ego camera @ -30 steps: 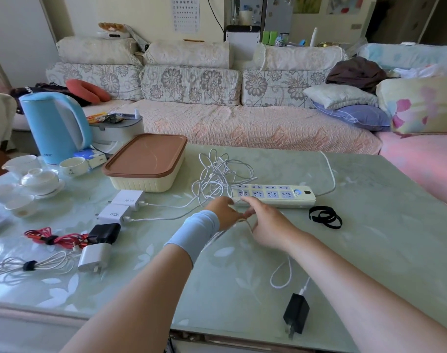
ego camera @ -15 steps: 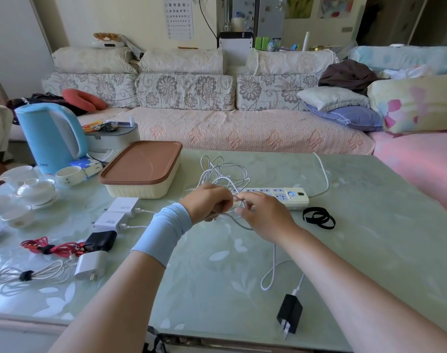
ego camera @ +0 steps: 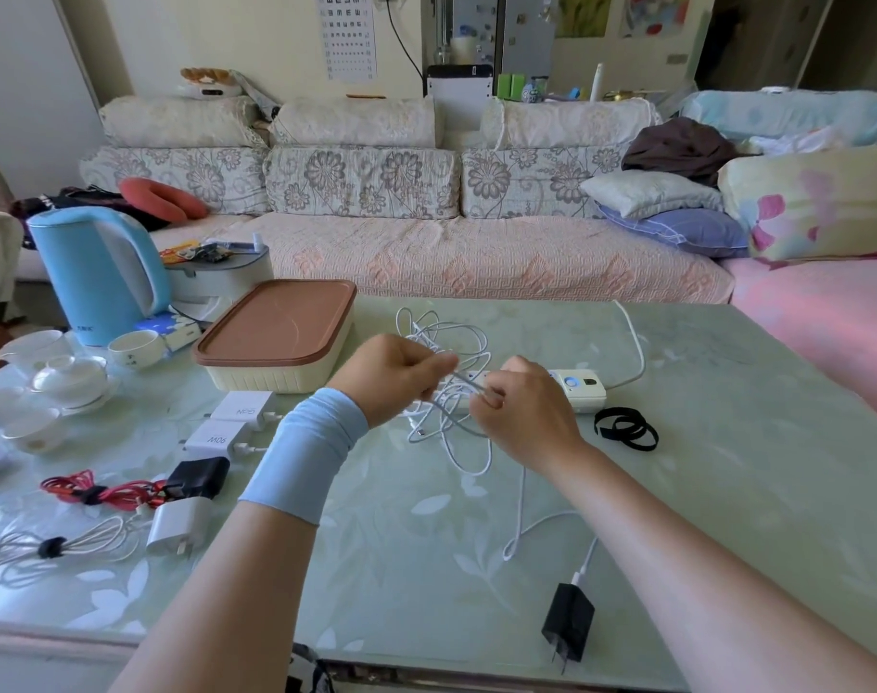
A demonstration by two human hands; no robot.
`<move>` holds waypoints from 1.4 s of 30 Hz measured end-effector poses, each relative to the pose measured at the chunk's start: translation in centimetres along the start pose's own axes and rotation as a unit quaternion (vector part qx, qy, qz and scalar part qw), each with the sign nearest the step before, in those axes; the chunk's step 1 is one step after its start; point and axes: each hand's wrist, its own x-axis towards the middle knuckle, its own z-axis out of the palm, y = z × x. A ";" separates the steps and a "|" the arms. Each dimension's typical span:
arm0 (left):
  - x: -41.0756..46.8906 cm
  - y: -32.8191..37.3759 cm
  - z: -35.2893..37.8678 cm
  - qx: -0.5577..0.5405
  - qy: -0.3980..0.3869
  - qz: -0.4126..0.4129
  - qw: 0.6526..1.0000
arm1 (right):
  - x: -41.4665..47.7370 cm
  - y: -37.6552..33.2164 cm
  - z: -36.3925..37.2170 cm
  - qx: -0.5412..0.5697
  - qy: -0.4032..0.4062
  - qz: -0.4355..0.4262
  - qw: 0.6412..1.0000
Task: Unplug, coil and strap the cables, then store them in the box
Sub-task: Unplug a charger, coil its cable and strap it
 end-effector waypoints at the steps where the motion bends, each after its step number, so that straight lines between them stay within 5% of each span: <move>1: 0.2 -0.4 -0.4 0.070 0.076 0.010 0.995 | 0.2 -0.2 -0.1 0.009 0.051 -0.035 0.998; 4: 0.3 -1.9 -0.8 0.210 0.195 0.008 0.958 | 0.8 -0.9 -0.4 0.067 0.162 -0.138 0.975; 9: 0.5 -3.0 -0.8 0.228 0.303 0.091 0.921 | 0.9 -1.7 -1.9 0.258 0.126 -0.097 0.953; 15: 0.5 -3.7 -1.3 0.249 0.379 0.122 0.883 | 0.8 0.4 -3.8 -0.030 0.025 0.012 0.999; 21: 0.4 -4.3 -1.7 0.173 0.465 0.033 0.867 | 1.0 2.5 -4.4 -0.060 0.006 0.107 0.992; 27: 0.9 -5.6 -0.7 0.177 0.386 -0.059 0.903 | 0.4 1.7 -3.5 0.240 -0.015 0.077 0.968; 32: 1.5 -5.8 -0.2 0.132 0.334 -0.122 0.925 | 0.3 0.8 -3.9 0.149 0.028 0.066 0.986; 37: 1.4 -5.6 -1.5 0.101 0.389 -0.159 0.902 | 0.0 1.3 -4.5 0.001 -0.173 0.157 0.972; 42: 0.9 -7.0 -0.6 0.208 0.245 -0.235 0.917 | -0.8 0.8 -4.0 0.095 -0.219 0.170 0.956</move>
